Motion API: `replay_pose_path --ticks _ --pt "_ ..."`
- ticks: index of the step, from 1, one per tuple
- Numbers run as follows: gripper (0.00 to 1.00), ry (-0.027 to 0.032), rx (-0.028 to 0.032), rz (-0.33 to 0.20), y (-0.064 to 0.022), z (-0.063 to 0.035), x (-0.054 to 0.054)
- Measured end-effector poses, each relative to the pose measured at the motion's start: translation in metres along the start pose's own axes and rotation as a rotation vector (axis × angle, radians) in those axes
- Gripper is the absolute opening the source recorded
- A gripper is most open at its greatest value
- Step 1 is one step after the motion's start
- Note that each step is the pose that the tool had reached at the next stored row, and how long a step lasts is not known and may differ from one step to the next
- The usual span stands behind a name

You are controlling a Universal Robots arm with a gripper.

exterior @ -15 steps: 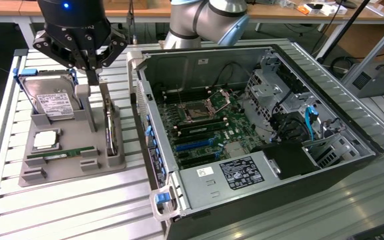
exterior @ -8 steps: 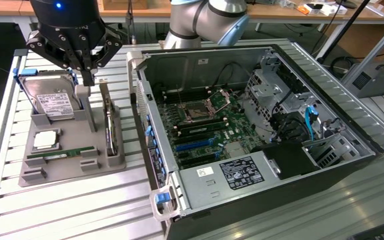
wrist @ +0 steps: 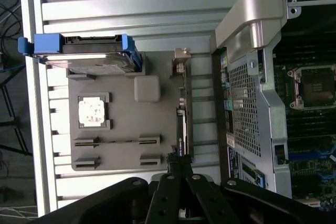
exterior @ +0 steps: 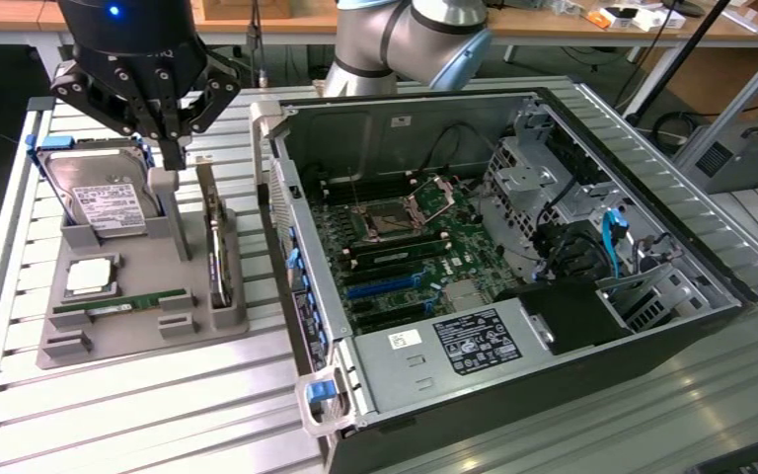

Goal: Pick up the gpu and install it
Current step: 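Pick up the gpu and move the gpu toward the slot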

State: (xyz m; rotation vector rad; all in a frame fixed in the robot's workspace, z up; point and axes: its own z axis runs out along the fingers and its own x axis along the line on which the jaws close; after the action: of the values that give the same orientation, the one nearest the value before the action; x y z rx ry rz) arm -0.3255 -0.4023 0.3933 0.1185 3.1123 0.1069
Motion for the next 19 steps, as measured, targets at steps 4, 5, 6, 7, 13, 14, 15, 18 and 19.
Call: replay_pose_path --ticks 4,5,6,7,13,14,15,18,19 --pt "0.36 0.0 0.0 0.0 0.0 0.0002 0.0" --pt "0.36 0.0 0.0 0.0 -0.0001 0.0011 0.0" --pt "0.36 0.0001 0.0001 0.0 -0.0002 0.002 0.0" --pt "0.36 0.0 0.0001 0.0 -0.0002 0.0026 0.0" --pt "0.36 0.0 0.0001 0.0 -0.0004 0.0053 0.0" --pt "0.36 0.0 0.0001 0.0 -0.0004 0.0055 0.0" --pt "0.36 0.0 0.0 0.0 -0.0004 0.0057 0.0" --pt "0.36 0.0 0.0001 0.0 -0.0009 0.0112 0.001" --pt "0.36 0.0 0.0001 0.0 -0.0009 0.0113 0.001"
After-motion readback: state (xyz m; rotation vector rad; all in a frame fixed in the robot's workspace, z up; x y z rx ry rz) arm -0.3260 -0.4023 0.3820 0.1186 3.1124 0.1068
